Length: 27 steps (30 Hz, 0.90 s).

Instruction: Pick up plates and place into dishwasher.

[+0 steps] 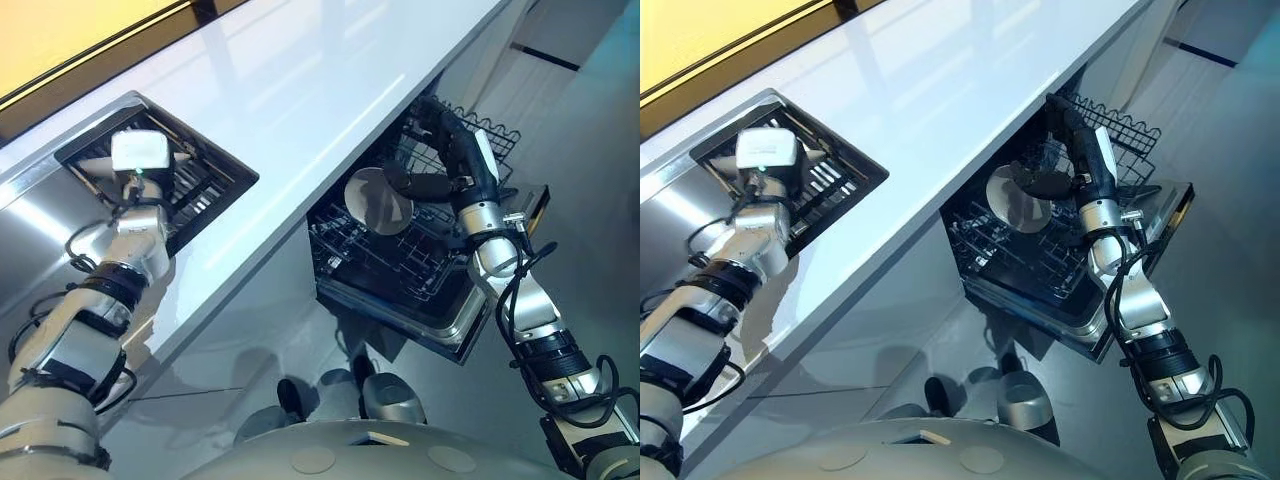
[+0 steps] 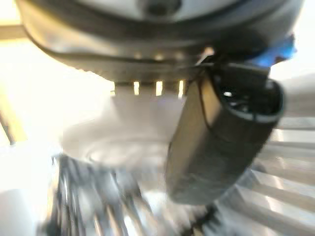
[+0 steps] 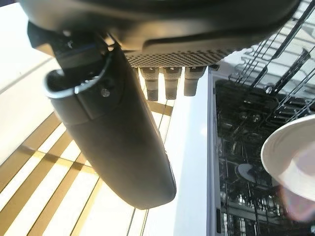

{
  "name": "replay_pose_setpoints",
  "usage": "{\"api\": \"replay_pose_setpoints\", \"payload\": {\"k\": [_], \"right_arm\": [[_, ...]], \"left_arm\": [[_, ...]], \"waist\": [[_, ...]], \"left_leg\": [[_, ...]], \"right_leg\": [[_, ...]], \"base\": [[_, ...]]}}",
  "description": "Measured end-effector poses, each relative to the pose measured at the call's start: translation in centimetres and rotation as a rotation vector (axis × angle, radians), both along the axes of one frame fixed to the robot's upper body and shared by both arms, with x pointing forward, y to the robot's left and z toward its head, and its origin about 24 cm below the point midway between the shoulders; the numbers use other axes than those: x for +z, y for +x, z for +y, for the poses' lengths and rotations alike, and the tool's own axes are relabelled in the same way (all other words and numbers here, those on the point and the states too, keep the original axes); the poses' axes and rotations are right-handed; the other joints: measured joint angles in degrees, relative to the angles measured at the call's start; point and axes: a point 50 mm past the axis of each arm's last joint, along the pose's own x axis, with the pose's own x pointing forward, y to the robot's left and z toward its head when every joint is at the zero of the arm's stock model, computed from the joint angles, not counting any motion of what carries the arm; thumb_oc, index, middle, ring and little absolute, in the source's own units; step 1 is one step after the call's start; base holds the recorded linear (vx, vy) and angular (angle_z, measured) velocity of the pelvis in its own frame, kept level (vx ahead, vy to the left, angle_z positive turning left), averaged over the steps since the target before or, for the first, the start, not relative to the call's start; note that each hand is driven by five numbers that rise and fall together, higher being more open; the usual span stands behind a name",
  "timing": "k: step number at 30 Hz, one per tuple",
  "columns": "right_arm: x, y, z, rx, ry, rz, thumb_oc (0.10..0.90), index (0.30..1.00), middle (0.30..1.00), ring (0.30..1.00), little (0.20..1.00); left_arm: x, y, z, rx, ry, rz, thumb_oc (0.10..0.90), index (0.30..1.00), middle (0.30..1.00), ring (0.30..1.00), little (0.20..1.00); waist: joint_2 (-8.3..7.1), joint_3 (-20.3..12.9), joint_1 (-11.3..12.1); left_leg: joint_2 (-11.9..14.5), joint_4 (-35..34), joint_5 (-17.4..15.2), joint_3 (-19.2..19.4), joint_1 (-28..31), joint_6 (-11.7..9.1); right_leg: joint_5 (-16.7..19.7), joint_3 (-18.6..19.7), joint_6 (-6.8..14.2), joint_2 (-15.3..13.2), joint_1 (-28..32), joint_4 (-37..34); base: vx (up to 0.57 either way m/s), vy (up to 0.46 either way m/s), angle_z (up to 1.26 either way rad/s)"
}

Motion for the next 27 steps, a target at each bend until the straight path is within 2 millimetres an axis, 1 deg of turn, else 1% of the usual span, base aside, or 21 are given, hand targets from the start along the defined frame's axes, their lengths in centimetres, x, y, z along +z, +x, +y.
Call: {"api": "replay_pose_setpoints", "payload": {"k": [2,4,6,12,18,19,21,24,27], "right_arm": [[0.0,0.0,0.1,0.009,-0.001,0.003,0.8,0.9,0.9,0.9,0.9],[0.0,0.0,0.1,0.01,-0.001,0.002,0.8,0.9,0.9,0.9,0.9],[0.0,0.0,0.1,0.01,-0.001,0.001,0.8,0.9,0.9,0.9,0.9],[0.3,0.1,0.2,0.014,0.001,-0.012,0.8,0.9,0.9,0.9,0.9],[0.8,0.1,-0.4,-0.013,0.013,-0.041,0.8,0.9,0.9,0.9,0.9],[1.2,0.1,-0.6,-0.029,0.013,-0.06,0.8,0.9,0.9,0.9,0.9],[2.0,0.0,-1.2,-0.069,0.016,-0.118,0.8,0.9,0.9,0.9,0.9],[4.6,-0.8,-2.5,-0.159,-0.001,-0.278,0.8,0.9,0.9,0.9,0.9],[7.4,-1.9,-3.8,-0.22,0.027,-0.44,0.8,0.9,0.9,0.9,0.9]], "left_arm": [[0.2,0.0,0.7,0.038,-0.011,0.018,0.1,0.3,0.3,0.3,0.2],[-0.1,-0.1,1.0,0.051,-0.022,0.026,0.1,0.3,0.3,0.3,0.2],[-0.1,-0.1,1.2,0.058,-0.052,-0.003,0.1,0.3,0.3,0.3,0.2],[0.8,-0.4,2.1,0.06,-0.221,-0.124,0.1,0.3,0.3,0.3,0.2],[2.3,-2.2,3.0,0.0,-0.375,-0.292,0.1,0.3,0.3,0.3,0.2],[2.7,-2.7,3.0,-0.016,-0.42,-0.34,0.1,0.3,0.3,0.3,0.2],[3.1,-3.5,3.1,-0.045,-0.455,-0.407,0.1,0.3,0.3,0.3,0.2],[3.8,-5.5,3.5,-0.084,-0.516,-0.525,0.1,0.3,0.3,0.3,0.2],[4.4,-7.5,3.5,-0.134,-0.55,-0.648,0.1,0.3,0.3,0.3,0.2]], "waist": [[0.05,-0.03,-0.59],[0.04,-0.02,-0.55],[0.05,-0.03,-0.4],[0.06,-0.02,0.46],[0.14,0.03,2.14],[0.17,0.05,2.58],[0.19,0.05,2.98],[0.31,0.12,4.46],[0.3,0.12,5.37]], "left_leg": [[0.08,0.0,-0.13,0.22,0.34,-0.04],[0.19,0.0,-0.22,0.31,0.39,-0.12],[0.38,0.01,-0.29,0.31,0.46,-0.22],[0.77,0.01,-0.25,0.28,0.49,-0.47],[0.88,0.0,-0.27,-0.01,0.27,-0.59],[0.85,0.0,-0.3,-0.28,0.15,-0.62],[0.81,0.0,-0.32,-0.94,0.15,-0.65],[0.89,0.01,-0.45,-1.42,0.05,-0.81],[0.84,0.0,-0.59,-2.54,-0.04,-0.92]], "right_leg": [[0.23,0.02,-0.34,0.12,0.13,0.1],[0.39,-0.01,-0.57,0.24,0.0,0.09],[0.43,-0.62,-0.63,0.37,0.02,0.09],[0.49,-0.97,-0.72,0.72,0.06,0.04],[0.76,-1.11,-1.11,0.83,0.36,-0.78],[0.77,-1.13,-1.13,0.82,0.35,-1.01],[0.8,-1.68,-1.17,0.78,0.97,-1.68],[0.84,-2.23,-1.23,0.83,1.37,-2.22],[0.96,-2.68,-1.36,0.8,2.42,-3.57]], "base": [[-0.01,0.003,-0.1],[-0.01,0.0,-0.11],[-0.01,-0.002,-0.02],[-0.03,0.006,-0.01],[-0.01,0.004,0.01],[0.0,0.013,0.07],[0.0,0.02,0.15],[0.0,0.031,0.1],[-0.03,0.022,0.16]]}}
